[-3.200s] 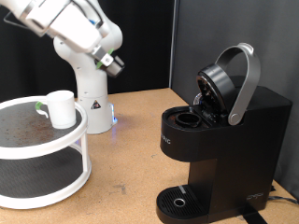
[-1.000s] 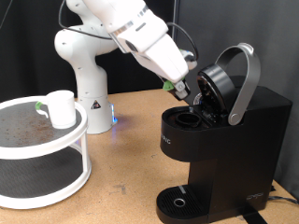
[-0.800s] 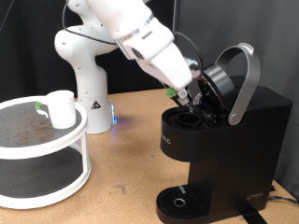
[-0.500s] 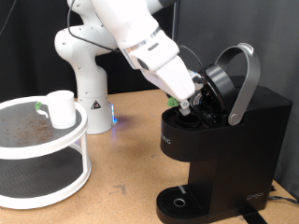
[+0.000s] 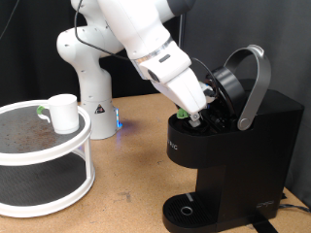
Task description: Make a cup of coffee with the keurig machine
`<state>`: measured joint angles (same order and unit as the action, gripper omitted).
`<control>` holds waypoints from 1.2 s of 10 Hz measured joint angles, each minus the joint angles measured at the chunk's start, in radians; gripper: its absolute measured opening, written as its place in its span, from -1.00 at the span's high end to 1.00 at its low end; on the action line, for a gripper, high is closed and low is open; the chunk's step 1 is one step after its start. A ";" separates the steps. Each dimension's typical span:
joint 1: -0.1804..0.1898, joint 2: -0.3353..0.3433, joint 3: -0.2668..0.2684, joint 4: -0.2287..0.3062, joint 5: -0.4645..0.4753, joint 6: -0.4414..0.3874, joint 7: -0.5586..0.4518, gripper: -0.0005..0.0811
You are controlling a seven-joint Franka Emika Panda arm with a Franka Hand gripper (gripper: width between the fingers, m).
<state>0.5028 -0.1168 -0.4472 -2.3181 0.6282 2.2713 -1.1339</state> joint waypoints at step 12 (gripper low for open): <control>-0.001 0.018 0.012 0.011 0.023 -0.001 0.010 -0.99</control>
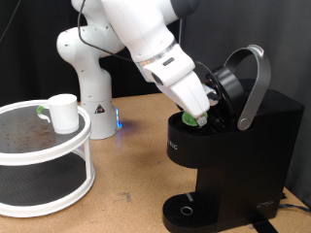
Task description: Make a cup of coffee with the keurig machine
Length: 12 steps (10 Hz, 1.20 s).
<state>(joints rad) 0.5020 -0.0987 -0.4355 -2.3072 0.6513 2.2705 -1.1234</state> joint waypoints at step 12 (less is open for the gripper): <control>-0.001 -0.021 0.003 -0.001 0.002 -0.183 -0.053 -0.99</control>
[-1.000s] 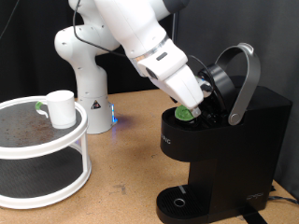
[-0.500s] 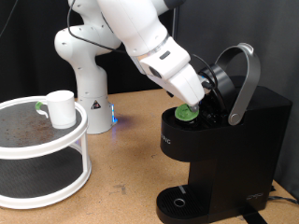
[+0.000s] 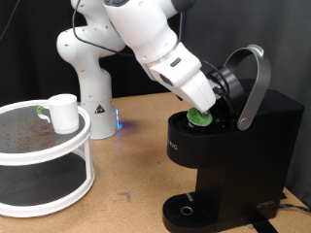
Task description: Make a cup of coffee with the keurig machine
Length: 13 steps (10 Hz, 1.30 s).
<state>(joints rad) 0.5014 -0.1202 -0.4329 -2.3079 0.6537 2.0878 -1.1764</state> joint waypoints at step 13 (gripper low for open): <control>-0.023 -0.099 -0.008 -0.062 -0.035 -0.039 -0.043 -0.99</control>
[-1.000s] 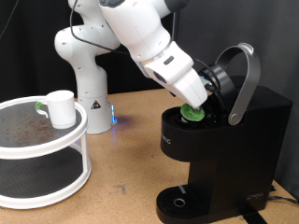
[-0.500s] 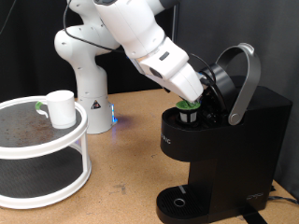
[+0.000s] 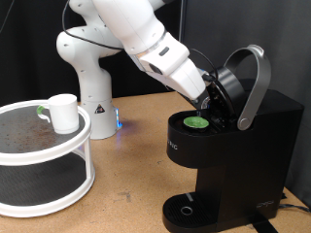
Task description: Make a cup of coffee with the keurig machine
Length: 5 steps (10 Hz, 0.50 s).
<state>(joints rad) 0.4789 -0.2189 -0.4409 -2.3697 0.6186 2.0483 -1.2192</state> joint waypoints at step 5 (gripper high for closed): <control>-0.012 0.005 0.002 -0.011 0.050 0.247 0.095 -0.99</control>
<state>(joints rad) 0.4665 -0.2136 -0.4385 -2.3811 0.6690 2.2952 -1.1237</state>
